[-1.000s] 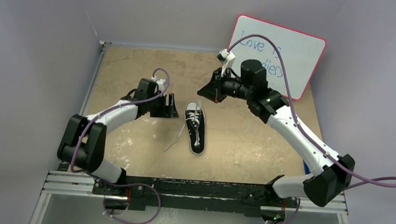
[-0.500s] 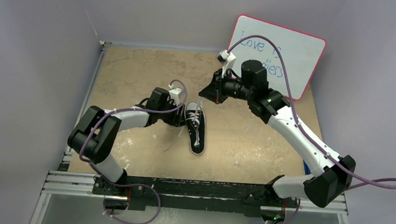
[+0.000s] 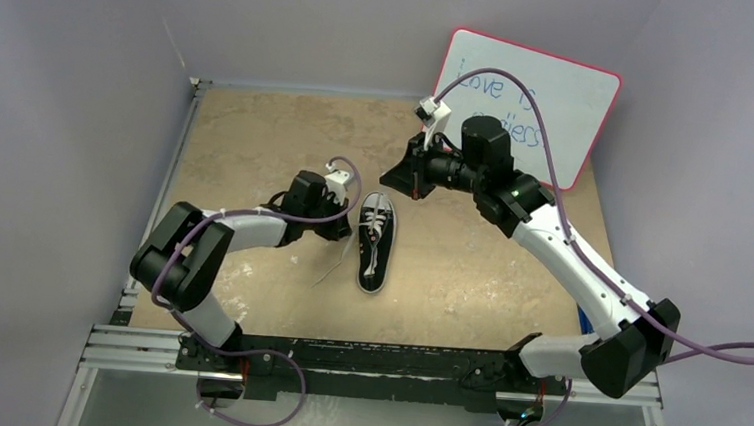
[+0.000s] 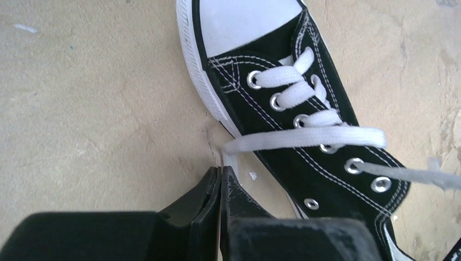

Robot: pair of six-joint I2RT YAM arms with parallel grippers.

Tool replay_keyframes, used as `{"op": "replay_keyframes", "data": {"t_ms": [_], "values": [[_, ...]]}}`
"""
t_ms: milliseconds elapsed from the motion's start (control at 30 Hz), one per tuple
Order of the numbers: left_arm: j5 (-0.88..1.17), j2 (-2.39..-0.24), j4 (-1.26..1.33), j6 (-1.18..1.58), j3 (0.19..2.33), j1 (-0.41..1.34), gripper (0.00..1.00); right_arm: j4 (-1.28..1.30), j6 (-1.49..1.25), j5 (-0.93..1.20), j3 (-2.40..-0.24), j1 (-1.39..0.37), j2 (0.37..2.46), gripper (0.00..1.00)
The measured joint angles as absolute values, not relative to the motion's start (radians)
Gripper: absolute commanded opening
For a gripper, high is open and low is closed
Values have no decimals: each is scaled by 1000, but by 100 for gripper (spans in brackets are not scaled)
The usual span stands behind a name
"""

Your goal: Tie the shoes

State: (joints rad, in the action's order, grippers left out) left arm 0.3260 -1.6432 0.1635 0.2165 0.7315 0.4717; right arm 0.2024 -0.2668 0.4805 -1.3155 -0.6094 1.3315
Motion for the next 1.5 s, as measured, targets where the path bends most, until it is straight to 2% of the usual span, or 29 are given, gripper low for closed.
{"op": "replay_keyframes", "data": {"t_ms": [333,433,533,833,1067,1233,1367,1500], "values": [[328,-1440,118,192,717,472,2,240,-268,408,-1266,-608,1252,0],[328,-1417,102,197,718,472,29,266,-273,348,-1233,-607,1207,0],[328,-1448,61,203,737,472,39,311,-273,307,-1213,-607,1174,0],[328,-1591,28,184,772,472,42,369,-281,269,-1113,-607,1123,0],[253,-1580,26,134,761,491,53,368,-289,236,-1105,-607,1108,0],[198,-1565,52,100,738,538,55,368,-288,223,-1105,-607,1104,0],[173,-1582,84,77,738,556,62,369,-287,218,-1105,-607,1104,0],[121,-1623,121,56,739,567,62,369,-287,217,-1105,-607,1103,0]]}}
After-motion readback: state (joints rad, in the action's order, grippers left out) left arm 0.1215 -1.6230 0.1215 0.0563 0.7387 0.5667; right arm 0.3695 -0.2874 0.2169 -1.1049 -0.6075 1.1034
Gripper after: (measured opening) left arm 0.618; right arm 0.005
